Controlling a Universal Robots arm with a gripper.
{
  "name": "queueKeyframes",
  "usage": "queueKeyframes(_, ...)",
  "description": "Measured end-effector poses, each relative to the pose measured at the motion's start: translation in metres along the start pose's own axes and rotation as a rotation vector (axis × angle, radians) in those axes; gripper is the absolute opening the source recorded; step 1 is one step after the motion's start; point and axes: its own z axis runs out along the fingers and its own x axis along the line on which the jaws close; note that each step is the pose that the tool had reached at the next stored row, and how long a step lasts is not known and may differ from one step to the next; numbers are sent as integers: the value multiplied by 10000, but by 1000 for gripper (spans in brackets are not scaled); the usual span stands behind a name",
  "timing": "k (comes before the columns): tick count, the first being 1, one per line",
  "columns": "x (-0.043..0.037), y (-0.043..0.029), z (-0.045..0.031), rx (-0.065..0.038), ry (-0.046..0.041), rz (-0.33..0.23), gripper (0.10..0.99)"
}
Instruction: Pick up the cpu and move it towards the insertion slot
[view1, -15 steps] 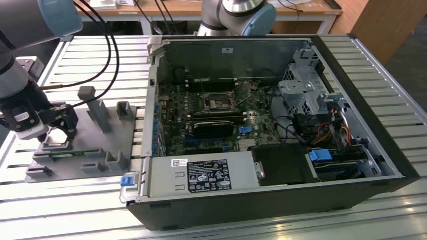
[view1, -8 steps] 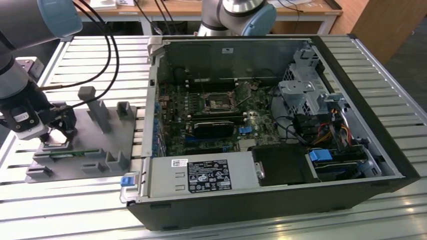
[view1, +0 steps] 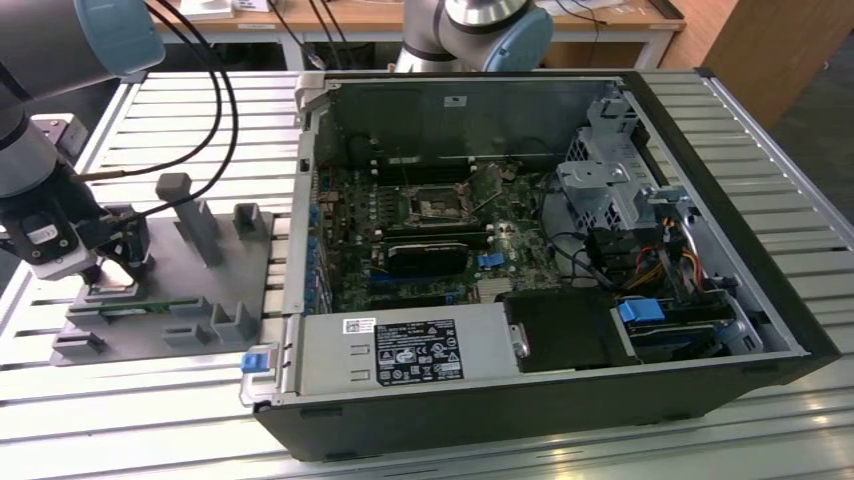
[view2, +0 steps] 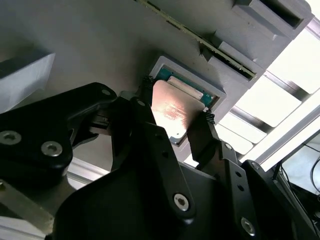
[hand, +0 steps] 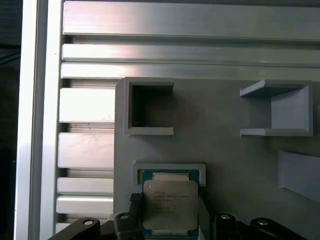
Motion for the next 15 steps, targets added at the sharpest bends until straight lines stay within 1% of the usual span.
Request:
queueKeyframes(6,-1,1,-12,-7,-13,0,529)
queueKeyframes(12,-1,4,-90,-2,-5,0,529)
queueKeyframes(15,-1,6,-141,-2,-4,0,529)
